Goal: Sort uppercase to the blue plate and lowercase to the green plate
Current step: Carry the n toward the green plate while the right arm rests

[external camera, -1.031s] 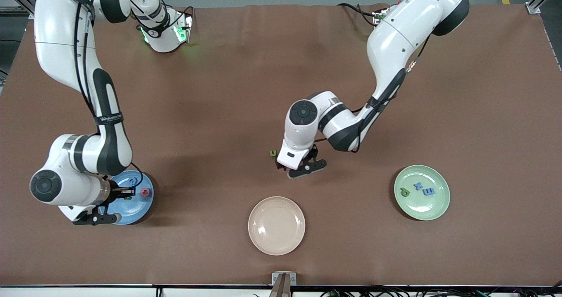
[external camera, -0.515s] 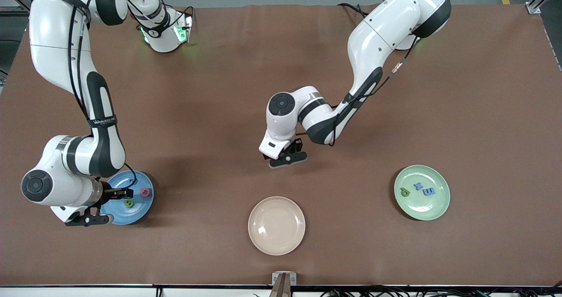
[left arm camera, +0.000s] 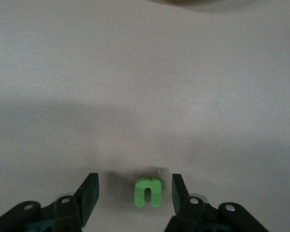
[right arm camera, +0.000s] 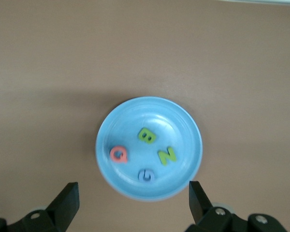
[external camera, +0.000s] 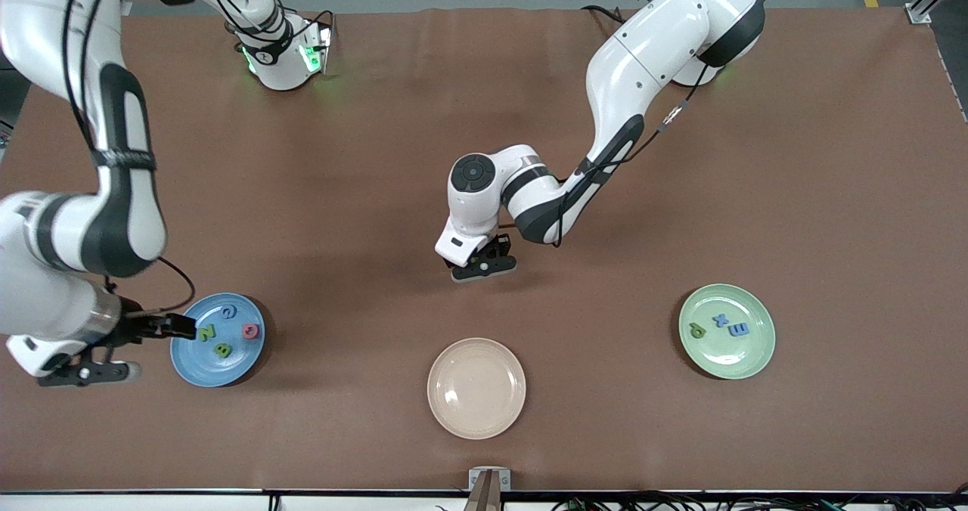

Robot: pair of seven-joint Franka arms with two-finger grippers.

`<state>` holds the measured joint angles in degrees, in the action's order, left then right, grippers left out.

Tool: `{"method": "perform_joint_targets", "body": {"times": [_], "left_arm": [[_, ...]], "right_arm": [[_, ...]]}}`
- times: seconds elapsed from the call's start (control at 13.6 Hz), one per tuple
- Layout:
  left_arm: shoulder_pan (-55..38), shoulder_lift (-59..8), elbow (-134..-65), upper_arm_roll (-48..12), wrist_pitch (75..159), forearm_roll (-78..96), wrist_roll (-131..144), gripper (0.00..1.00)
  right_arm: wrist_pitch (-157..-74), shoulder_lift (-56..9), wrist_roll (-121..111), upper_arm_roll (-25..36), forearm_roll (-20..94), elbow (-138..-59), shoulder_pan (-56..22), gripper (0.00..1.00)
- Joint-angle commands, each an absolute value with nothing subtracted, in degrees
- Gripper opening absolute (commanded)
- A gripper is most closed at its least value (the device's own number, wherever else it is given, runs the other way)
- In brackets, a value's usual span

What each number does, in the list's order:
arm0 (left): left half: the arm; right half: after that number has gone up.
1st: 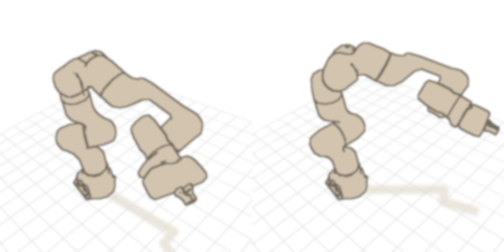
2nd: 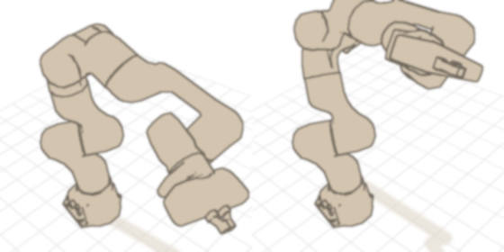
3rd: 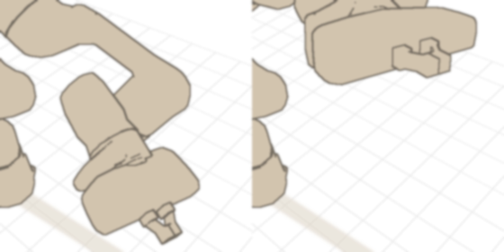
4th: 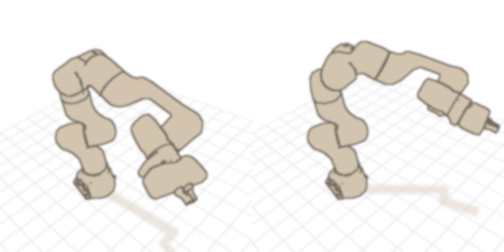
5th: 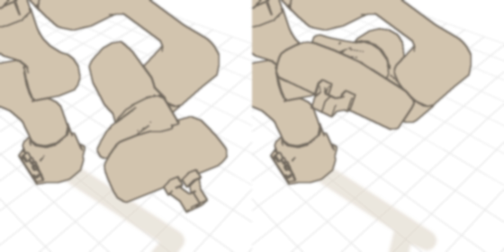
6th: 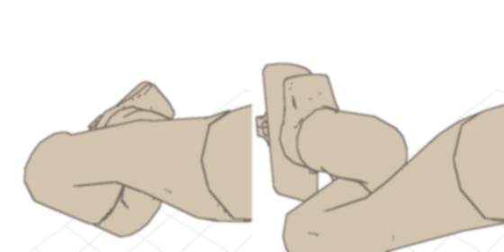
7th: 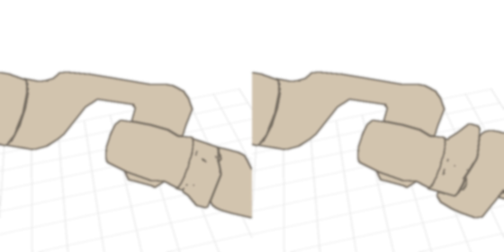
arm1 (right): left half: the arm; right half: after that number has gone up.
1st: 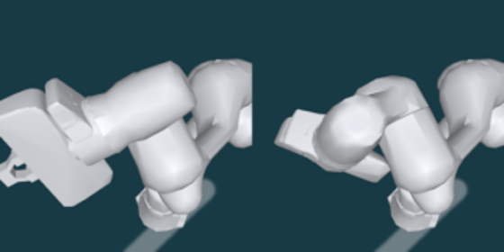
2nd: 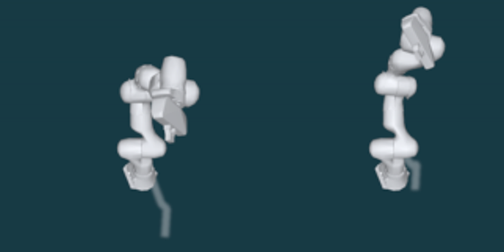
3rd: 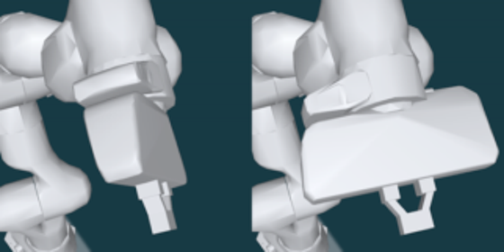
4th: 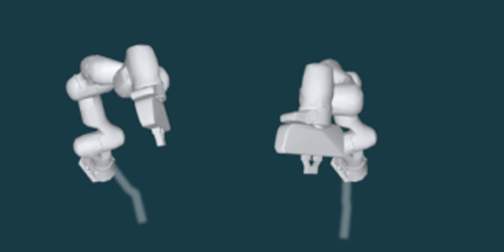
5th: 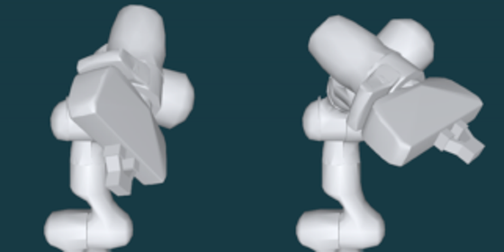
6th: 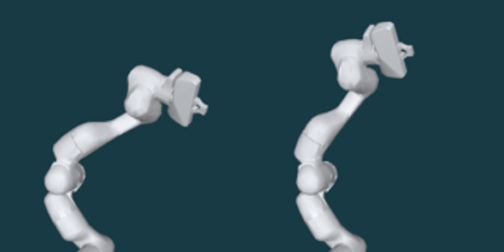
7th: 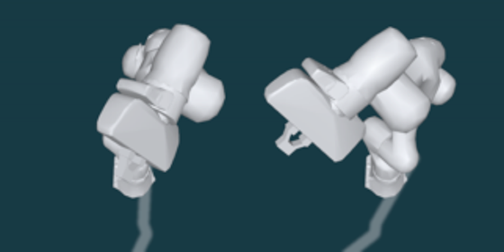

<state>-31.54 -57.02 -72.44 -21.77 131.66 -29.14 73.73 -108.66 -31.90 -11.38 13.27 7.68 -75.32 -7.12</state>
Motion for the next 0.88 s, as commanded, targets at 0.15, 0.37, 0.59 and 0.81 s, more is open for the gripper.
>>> {"method": "perform_joint_targets", "body": {"times": [0.15,0.37,0.59,0.81], "left_arm": [[-34.1,-58.7,-70.5,-19.3,133.5,-28.8,73.7,0.66],[-34.5,-58.9,-70.7,-19.3,133.5,-28.9,73.7,0.54],[-34.5,-58.7,-71.0,-19.3,131.9,-28.9,73.8,0.22],[-34.4,-58.3,-71.1,-19.2,128.8,-29.3,73.8,0.17]], "right_arm": [[-98.6,-18.6,-14.1,12.4,6.9,-78.7,-5.7,1.0],[-96.2,-13.8,-18.6,12.6,5.2,-78.0,-5.6,1.0],[-92.5,-11.4,-18.5,12.6,1.7,-76.5,-5.8,1.0],[-86.2,-8.2,-18.1,12.4,1.7,-77.2,-5.7,1.0]]}}
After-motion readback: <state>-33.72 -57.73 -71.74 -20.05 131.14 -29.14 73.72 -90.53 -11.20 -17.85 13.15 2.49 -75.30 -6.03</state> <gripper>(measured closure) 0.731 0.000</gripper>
